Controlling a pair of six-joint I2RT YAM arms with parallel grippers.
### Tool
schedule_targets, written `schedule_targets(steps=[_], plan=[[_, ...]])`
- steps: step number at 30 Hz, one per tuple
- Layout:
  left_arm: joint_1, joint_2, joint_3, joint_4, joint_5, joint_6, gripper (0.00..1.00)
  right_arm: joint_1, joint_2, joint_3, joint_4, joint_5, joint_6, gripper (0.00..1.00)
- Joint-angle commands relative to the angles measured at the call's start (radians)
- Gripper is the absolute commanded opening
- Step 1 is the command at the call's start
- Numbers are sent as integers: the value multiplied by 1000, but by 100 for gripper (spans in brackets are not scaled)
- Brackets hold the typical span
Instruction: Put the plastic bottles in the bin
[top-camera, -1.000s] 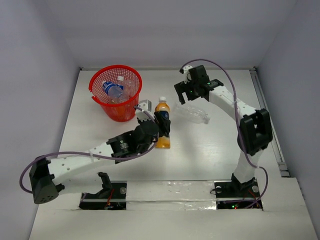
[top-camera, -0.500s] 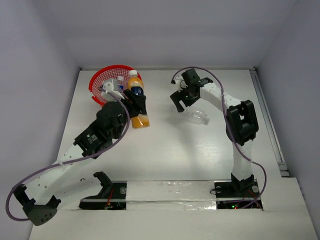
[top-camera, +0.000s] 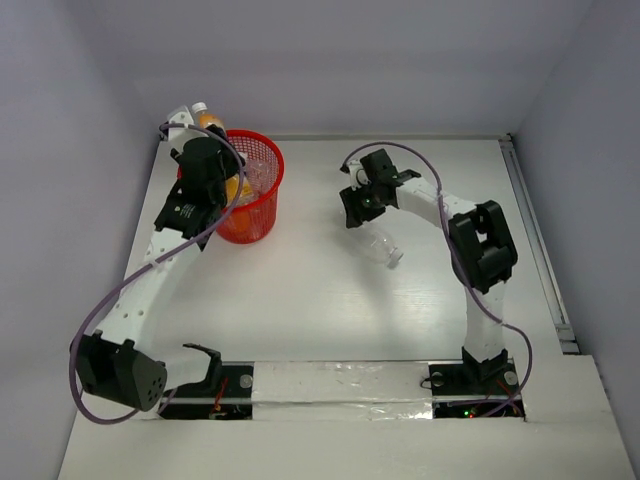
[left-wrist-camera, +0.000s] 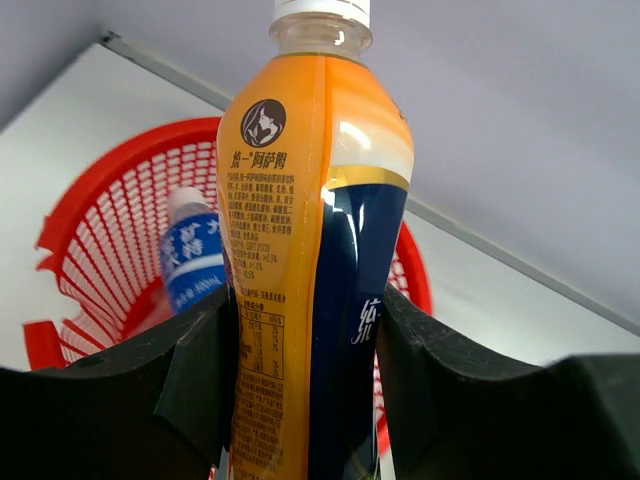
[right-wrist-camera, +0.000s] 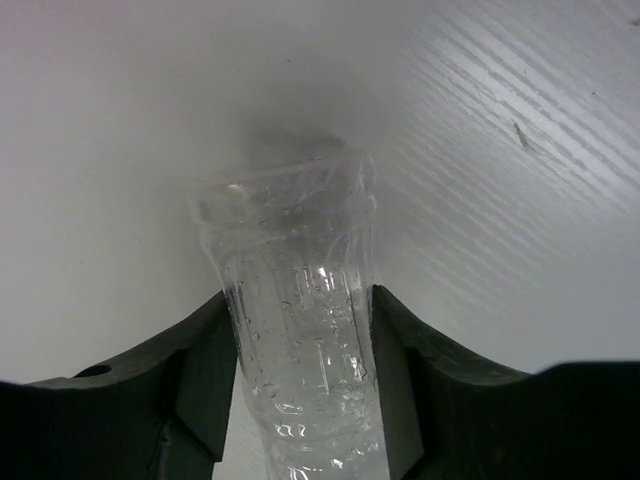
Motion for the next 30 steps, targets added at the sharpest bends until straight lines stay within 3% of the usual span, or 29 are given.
schedule_targets(steps=[1, 8, 19, 26, 30], plan=[[12, 3, 36, 149, -84, 89, 46, 10, -90, -81, 145, -68, 90, 49], [87, -8, 4, 172, -199, 174, 46, 10, -216, -176, 248, -85, 157, 41], [98, 86, -48, 294, -321, 304, 43, 10, -483, -334, 422, -188, 254, 40], [98, 146, -129, 422, -318, 384, 42, 37, -675, -391, 512, -250, 338, 40], [98, 184, -146, 409, -296, 361, 42, 79, -736, -418, 574, -231, 389, 40]])
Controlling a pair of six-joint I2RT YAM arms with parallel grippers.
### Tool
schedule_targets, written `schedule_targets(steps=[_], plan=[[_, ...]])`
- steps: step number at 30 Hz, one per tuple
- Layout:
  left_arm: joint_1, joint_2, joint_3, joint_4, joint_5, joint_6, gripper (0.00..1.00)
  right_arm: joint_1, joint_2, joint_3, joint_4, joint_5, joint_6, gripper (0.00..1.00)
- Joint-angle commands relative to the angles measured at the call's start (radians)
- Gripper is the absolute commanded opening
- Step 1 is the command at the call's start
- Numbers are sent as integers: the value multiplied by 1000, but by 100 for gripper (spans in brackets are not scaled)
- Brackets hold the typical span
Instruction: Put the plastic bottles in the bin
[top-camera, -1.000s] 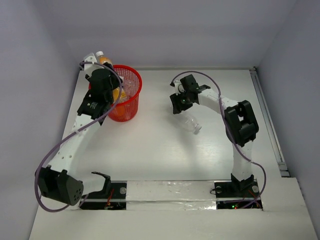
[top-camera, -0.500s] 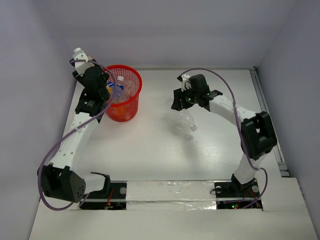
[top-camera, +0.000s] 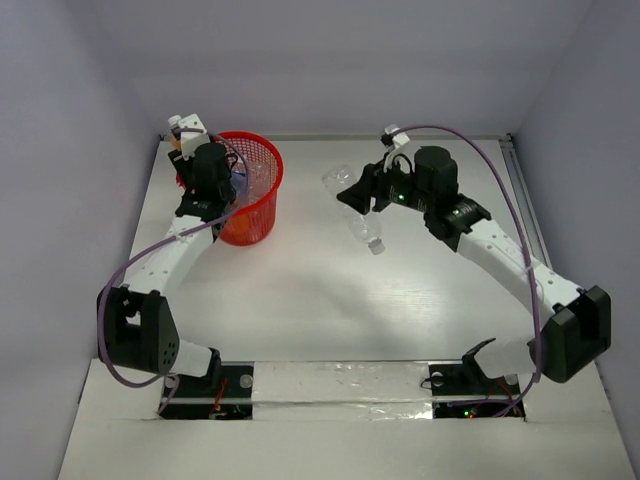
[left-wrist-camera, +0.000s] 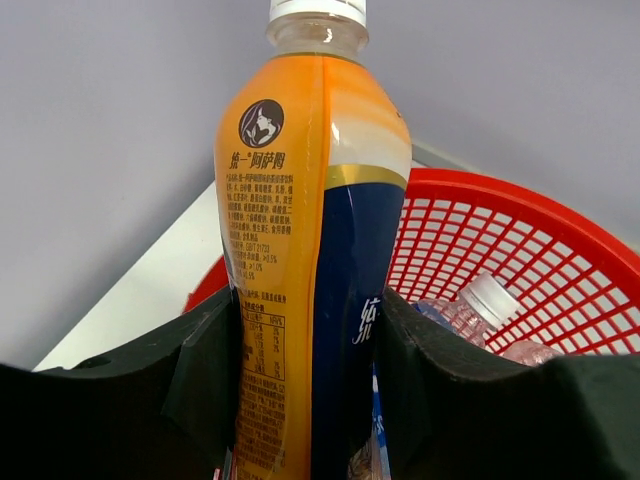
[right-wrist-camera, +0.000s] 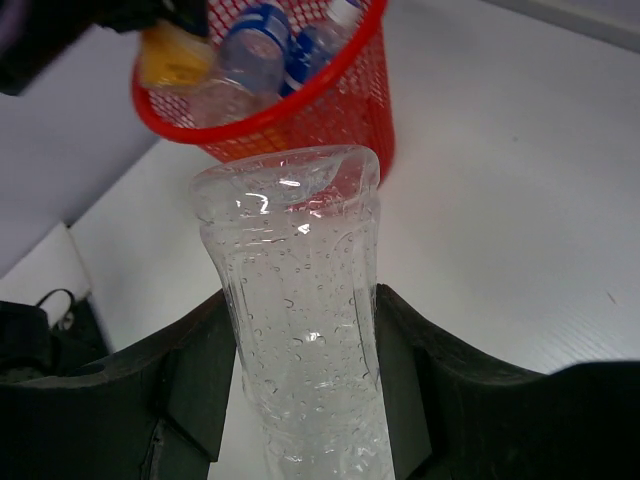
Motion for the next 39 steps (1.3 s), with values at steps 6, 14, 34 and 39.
schedule_targets(steps=[6, 14, 34, 39], plan=[[2, 63, 26, -20, -4, -33, 68, 93, -104, -10, 263, 26, 171, 41], [2, -1, 73, -91, 82, -96, 99, 177, 5, 137, 469, 169, 285, 40], [2, -515, -68, -206, 404, -291, 99, 303, 614, 611, 810, 523, 507, 40], [2, -580, -153, -211, 423, -289, 98, 375, 733, 743, 739, 584, 328, 41]])
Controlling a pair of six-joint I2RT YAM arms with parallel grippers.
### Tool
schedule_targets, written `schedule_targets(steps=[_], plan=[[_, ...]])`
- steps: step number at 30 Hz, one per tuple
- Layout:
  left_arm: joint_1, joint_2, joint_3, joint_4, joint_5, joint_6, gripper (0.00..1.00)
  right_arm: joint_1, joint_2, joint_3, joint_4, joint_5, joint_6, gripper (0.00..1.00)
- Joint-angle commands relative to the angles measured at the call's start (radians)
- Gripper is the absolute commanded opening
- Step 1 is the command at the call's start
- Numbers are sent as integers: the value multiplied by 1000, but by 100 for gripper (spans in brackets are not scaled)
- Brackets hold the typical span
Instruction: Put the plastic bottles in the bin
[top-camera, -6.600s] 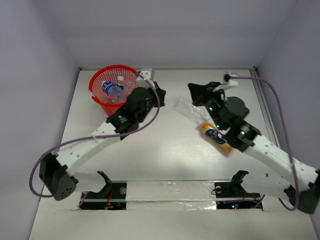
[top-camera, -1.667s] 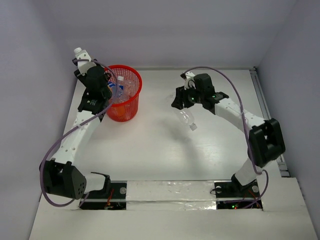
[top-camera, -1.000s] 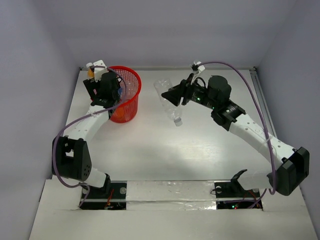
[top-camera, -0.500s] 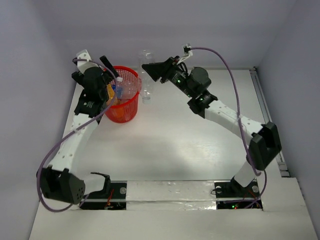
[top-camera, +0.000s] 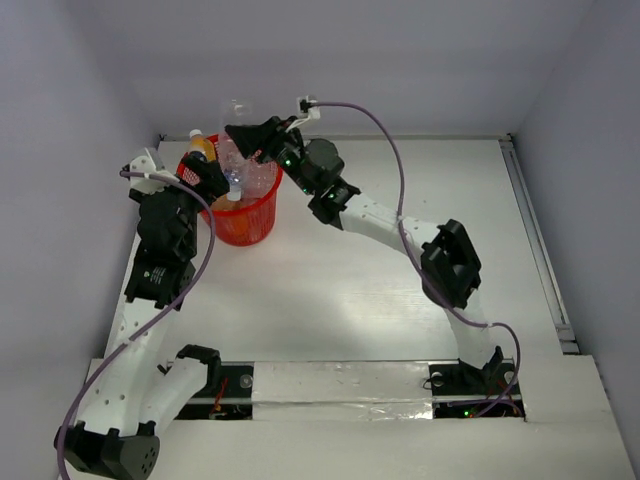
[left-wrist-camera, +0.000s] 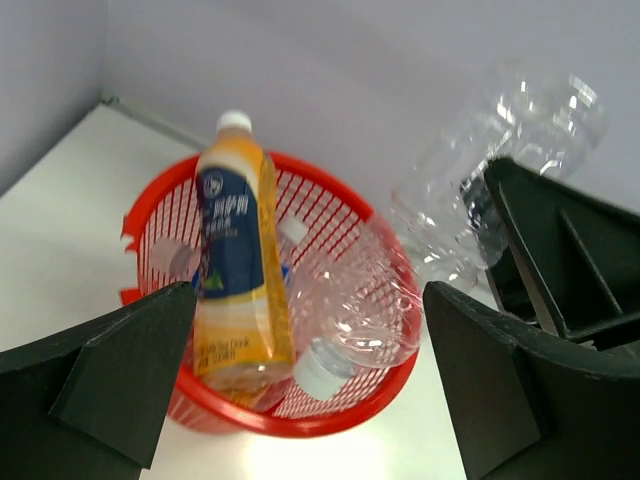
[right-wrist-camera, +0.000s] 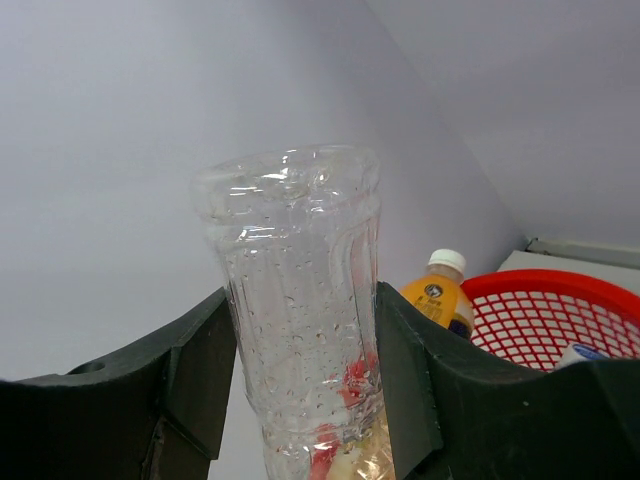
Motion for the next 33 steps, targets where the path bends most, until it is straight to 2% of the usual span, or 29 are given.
schedule_targets(steps=[1, 5, 14, 20, 23, 24, 27, 33], plan=[[2, -18, -40, 12, 40, -12, 97, 63, 13, 66, 27, 106, -154, 41], [2, -44, -52, 32, 48, -25, 93, 73, 18, 6, 43, 157, -228, 42], [2, -53, -80, 42, 29, -23, 91, 82, -13, -130, 89, 218, -343, 45], [2, -55, -88, 45, 12, -17, 91, 91, 12, -124, 81, 207, -414, 47], [2, -47, -88, 45, 8, -15, 91, 100, 15, -124, 66, 177, -431, 51], [2, -47, -88, 45, 8, -15, 91, 100, 18, -115, 55, 169, -435, 58], [2, -44, -83, 43, 8, -17, 91, 100, 12, -126, 40, 151, -440, 68], [2, -77, -69, 25, 21, -31, 92, 109, -28, -191, 55, 120, -417, 72]])
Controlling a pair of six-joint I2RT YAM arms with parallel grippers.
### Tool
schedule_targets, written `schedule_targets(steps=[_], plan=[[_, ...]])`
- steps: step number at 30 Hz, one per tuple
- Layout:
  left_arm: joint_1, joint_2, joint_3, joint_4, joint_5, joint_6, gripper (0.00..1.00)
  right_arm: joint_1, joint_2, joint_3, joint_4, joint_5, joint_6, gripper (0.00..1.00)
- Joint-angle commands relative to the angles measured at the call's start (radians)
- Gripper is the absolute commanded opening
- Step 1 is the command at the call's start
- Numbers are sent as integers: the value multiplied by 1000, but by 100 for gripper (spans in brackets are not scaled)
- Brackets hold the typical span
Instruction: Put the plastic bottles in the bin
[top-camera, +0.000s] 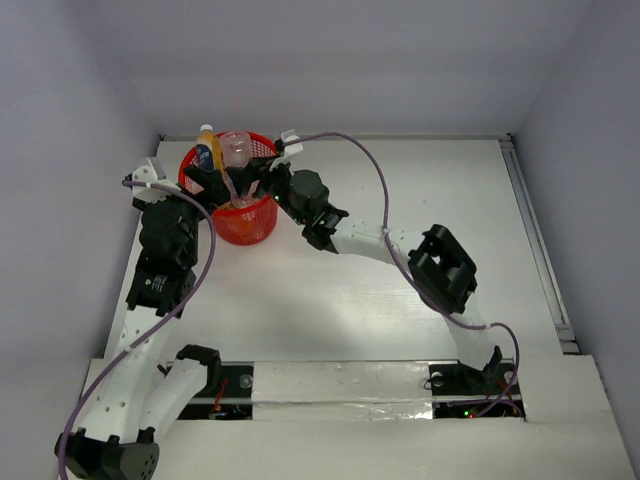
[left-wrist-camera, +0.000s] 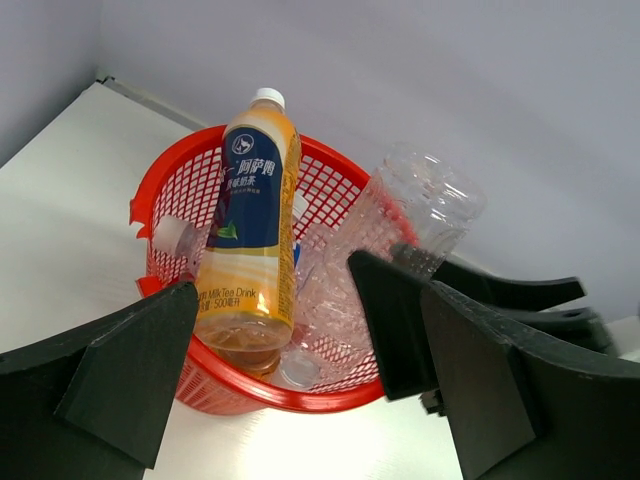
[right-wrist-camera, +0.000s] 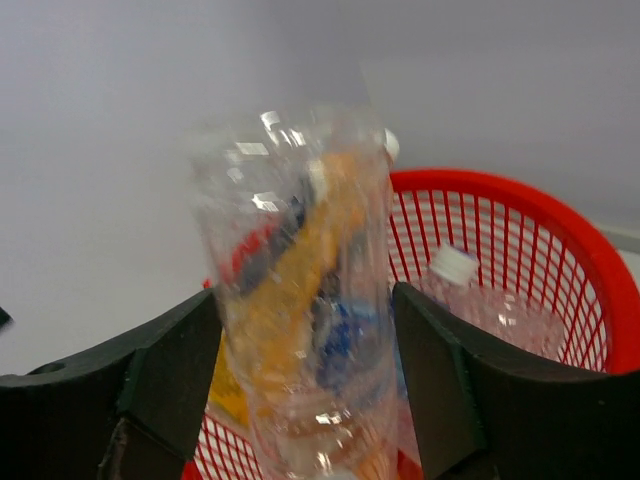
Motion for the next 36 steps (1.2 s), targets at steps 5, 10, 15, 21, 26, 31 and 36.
schedule_targets(steps=[5, 10, 15, 21, 26, 31, 36], plan=[[2, -78, 28, 2, 5, -14, 95, 11, -100, -81, -3, -16, 34, 84], [2, -108, 18, -4, 13, -17, 96, 11, -198, -133, 8, -10, 48, 100], [2, -125, 14, -35, 18, -21, 97, 11, -293, -193, 22, 31, 51, 100], [2, -153, 25, -64, 44, -24, 97, 11, -427, -338, 55, 88, 55, 100], [2, -208, -4, -97, 130, -17, 99, 11, -693, -748, 183, 156, 187, 76], [2, -300, -35, -162, 205, -25, 99, 11, -1144, -1053, 62, 231, 293, 0], [2, -354, -62, -268, 231, -53, 99, 11, -1535, -1216, -163, 347, 304, 15]])
